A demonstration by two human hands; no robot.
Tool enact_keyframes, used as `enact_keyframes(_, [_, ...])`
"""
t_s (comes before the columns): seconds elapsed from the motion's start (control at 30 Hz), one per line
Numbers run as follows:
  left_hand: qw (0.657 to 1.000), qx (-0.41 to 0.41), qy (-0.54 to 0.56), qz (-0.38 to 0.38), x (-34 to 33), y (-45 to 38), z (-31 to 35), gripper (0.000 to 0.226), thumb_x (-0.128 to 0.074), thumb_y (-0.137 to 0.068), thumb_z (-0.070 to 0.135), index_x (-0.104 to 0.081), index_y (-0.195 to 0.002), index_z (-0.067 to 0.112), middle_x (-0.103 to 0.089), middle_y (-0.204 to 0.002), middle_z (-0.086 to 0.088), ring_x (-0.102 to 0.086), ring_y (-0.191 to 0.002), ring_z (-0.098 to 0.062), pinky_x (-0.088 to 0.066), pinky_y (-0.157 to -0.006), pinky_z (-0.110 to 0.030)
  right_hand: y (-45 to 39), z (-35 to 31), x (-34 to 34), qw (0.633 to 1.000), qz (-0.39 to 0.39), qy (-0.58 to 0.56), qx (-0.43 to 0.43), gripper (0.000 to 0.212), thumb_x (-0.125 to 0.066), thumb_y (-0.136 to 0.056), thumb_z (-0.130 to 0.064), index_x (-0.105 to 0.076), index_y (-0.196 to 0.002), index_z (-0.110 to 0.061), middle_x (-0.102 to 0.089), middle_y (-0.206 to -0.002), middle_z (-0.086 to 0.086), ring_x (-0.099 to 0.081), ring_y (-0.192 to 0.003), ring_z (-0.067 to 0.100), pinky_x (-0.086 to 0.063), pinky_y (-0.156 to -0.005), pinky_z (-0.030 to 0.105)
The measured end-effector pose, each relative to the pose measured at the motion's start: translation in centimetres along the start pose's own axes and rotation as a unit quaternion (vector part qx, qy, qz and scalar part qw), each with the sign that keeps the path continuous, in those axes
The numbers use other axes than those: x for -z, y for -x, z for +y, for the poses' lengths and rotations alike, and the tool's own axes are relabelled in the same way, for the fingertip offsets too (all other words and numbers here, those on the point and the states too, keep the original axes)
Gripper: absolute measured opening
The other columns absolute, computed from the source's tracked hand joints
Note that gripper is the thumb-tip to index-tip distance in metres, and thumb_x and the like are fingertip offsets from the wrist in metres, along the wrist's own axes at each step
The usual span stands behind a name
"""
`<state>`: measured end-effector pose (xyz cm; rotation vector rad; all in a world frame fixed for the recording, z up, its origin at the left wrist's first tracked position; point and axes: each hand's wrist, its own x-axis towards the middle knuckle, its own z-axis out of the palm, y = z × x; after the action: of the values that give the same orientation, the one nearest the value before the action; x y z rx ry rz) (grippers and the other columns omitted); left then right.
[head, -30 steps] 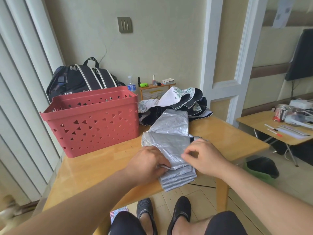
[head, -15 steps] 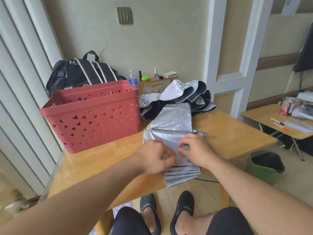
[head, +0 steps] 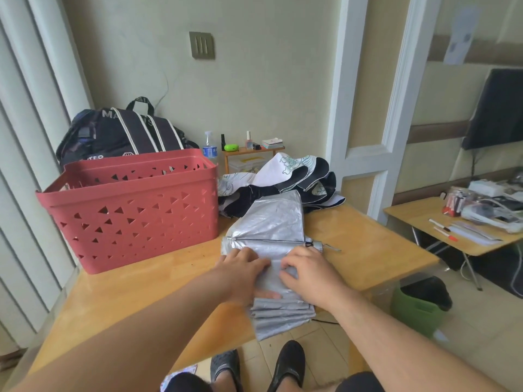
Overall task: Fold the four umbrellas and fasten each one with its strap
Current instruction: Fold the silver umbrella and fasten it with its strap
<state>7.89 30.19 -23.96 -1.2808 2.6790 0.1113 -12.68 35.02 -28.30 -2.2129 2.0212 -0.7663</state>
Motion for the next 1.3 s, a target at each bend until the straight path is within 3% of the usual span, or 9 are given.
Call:
enact_keyframes(0.1, [0.999,0.015,-0.029,-0.037,-0.2,1.9,-1.0,0.117,-0.033,-0.07,0.103,-0.004,-0.164,0.041,-0.011,-0.164,0.002,-0.008,-0.153,-0.032,-0.015,-0.124,-0.056,0.7,0.6,0.8,1.0,-0.024,0.017,-0.005,0.04,-0.059,-0.096,-0.058,-0.067,-0.125,-0.033,-0.052,-0.127,-0.018,-0.042,-0.125,0.012,-0.039,-0.109,0.035])
enact_keyframes(0.27, [0.999,0.02,-0.006,-0.028,-2.4,3.1,-1.5,0.127,-0.01,-0.059,0.11,0.012,-0.163,0.04,0.008,-0.169,0.006,0.011,-0.157,-0.028,0.0,-0.127,-0.055,1.9,1.3,2.3,0.997,-0.082,0.012,-0.01,0.057,-0.057,-0.094,-0.065,-0.061,-0.139,-0.03,-0.047,-0.136,-0.02,-0.039,-0.132,0.008,-0.035,-0.113,0.03])
enact_keyframes(0.5, [0.999,0.026,-0.014,-0.016,-2.3,3.0,-1.2,0.122,-0.023,-0.065,0.108,0.01,-0.163,0.043,0.004,-0.169,0.008,0.001,-0.156,-0.026,-0.003,-0.127,-0.05,0.3,-2.3,4.1,0.988,-0.084,0.127,0.013,0.053,-0.059,-0.092,-0.056,-0.061,-0.138,-0.031,-0.049,-0.136,-0.007,-0.033,-0.132,0.02,-0.032,-0.113,0.043])
enact_keyframes(0.57, [0.999,0.03,-0.01,-0.009,-2.4,3.0,-1.1,0.124,-0.021,-0.062,0.11,0.009,-0.163,0.045,0.003,-0.168,0.009,-0.001,-0.156,-0.025,-0.004,-0.126,-0.049,0.6,-2.9,3.5,0.99,-0.119,0.068,0.021,0.067,-0.056,-0.094,-0.062,-0.05,-0.151,-0.028,-0.041,-0.151,-0.008,-0.028,-0.143,0.018,-0.028,-0.12,0.044])
enact_keyframes(0.7, [0.999,0.028,0.019,0.008,-2.5,3.0,-0.8,0.137,-0.009,-0.043,0.115,0.006,-0.162,0.049,-0.001,-0.166,0.013,-0.006,-0.155,-0.02,-0.005,-0.126,-0.045,2.7,-2.2,2.6,0.962,-0.241,0.125,0.006,0.08,-0.027,-0.1,-0.074,-0.004,-0.165,-0.034,0.008,-0.172,-0.018,0.013,-0.158,0.011,0.003,-0.123,0.061])
enact_keyframes(0.9, [0.998,0.012,-0.037,-0.054,3.1,2.5,0.5,0.111,-0.053,-0.07,0.093,-0.018,-0.162,0.042,-0.024,-0.164,0.002,-0.017,-0.153,-0.028,-0.02,-0.122,-0.055,2.7,-2.6,2.7,0.953,-0.273,0.128,-0.006,0.083,-0.018,-0.097,-0.079,0.006,-0.164,-0.036,0.018,-0.17,-0.021,0.023,-0.156,0.012,0.012,-0.119,0.067])
enact_keyframes(1.0, [0.997,-0.041,0.03,0.049,3.3,1.4,1.3,0.085,-0.039,-0.096,0.077,-0.018,-0.166,0.032,-0.021,-0.171,0.002,-0.016,-0.158,-0.022,-0.015,-0.125,-0.039,3.0,-2.6,2.7,0.962,-0.252,0.108,-0.003,0.082,-0.023,-0.097,-0.077,-0.002,-0.164,-0.035,0.013,-0.171,-0.021,0.02,-0.157,0.011,0.011,-0.12,0.069])
enact_keyframes(1.13, [0.997,-0.075,0.009,-0.026,-1.4,2.3,0.3,0.121,0.011,-0.064,0.098,0.015,-0.164,0.03,0.019,-0.171,0.011,0.023,-0.156,-0.013,0.011,-0.127,-0.039,3.1,-2.4,2.9,0.96,-0.26,0.107,-0.005,0.09,-0.02,-0.096,-0.081,0.01,-0.165,-0.03,0.017,-0.17,-0.021,0.02,-0.156,0.007,0.008,-0.123,0.063])
enact_keyframes(1.3, [0.998,-0.053,0.004,-0.044,-2.1,2.9,-1.0,0.1,-0.017,-0.088,0.092,0.018,-0.162,0.036,0.027,-0.167,0.015,0.031,-0.152,-0.011,0.016,-0.126,-0.042,3.2,-1.8,3.0,0.957,-0.267,0.109,0.01,0.087,-0.019,-0.097,-0.08,0.013,-0.164,-0.033,0.023,-0.166,-0.025,0.023,-0.154,0.004,0.009,-0.124,0.06])
